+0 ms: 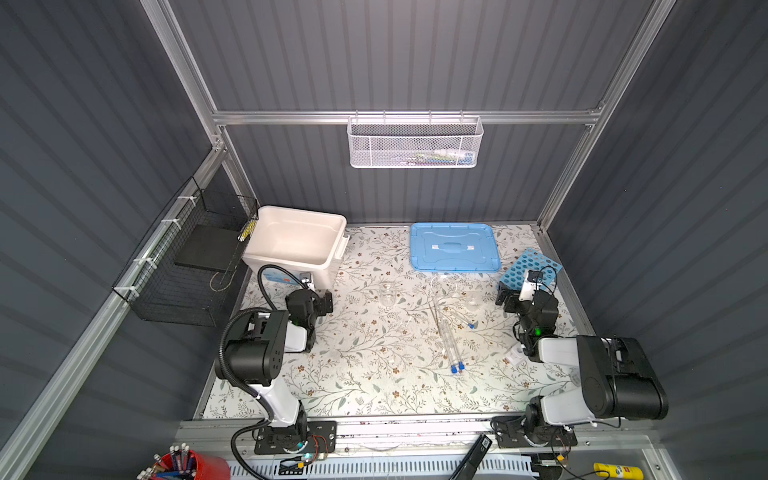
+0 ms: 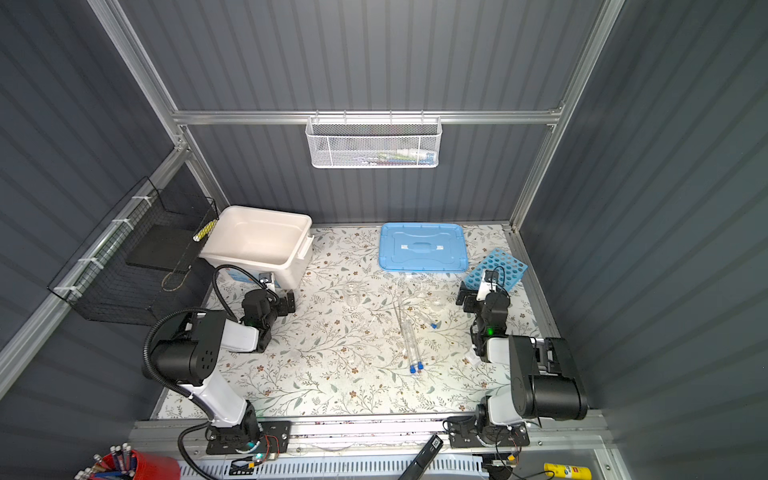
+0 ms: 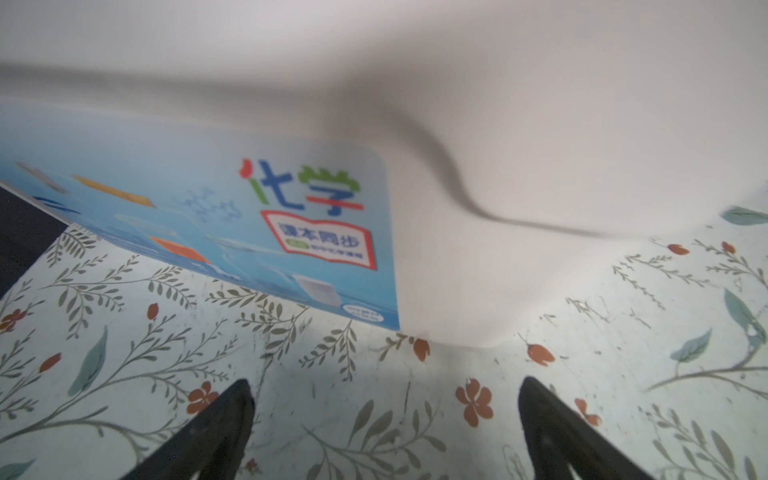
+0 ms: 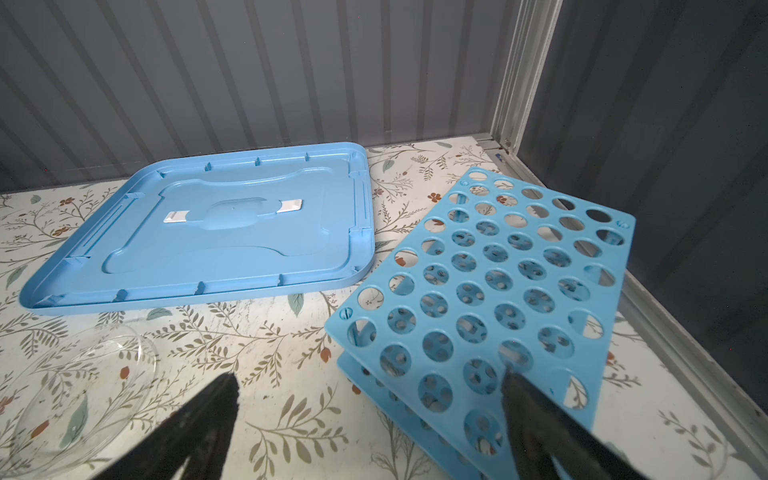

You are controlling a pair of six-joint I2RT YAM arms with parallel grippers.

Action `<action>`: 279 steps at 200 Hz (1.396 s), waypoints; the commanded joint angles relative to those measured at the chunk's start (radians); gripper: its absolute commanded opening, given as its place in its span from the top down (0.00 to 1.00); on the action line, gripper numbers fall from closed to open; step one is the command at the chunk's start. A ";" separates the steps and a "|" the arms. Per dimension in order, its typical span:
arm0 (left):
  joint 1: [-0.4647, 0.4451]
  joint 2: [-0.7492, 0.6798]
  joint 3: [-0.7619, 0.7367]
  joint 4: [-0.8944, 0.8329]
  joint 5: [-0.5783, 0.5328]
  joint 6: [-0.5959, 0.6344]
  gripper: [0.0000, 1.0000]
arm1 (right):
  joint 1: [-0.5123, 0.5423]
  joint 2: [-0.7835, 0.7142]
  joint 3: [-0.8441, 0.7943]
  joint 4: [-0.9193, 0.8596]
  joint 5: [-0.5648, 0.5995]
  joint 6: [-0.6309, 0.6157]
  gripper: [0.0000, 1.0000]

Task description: Organize the chemistry lab equipment

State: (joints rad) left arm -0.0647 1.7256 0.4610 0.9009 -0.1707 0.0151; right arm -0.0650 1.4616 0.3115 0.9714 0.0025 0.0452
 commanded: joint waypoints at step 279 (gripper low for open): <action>-0.074 -0.470 0.293 -1.123 0.166 -0.249 0.00 | -0.005 -0.505 0.474 -1.809 0.174 0.677 0.01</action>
State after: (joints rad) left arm -0.1204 1.2861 0.7616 -0.1123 -0.0399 -0.1936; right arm -0.0650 0.9802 0.7452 -0.6521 0.1177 0.6430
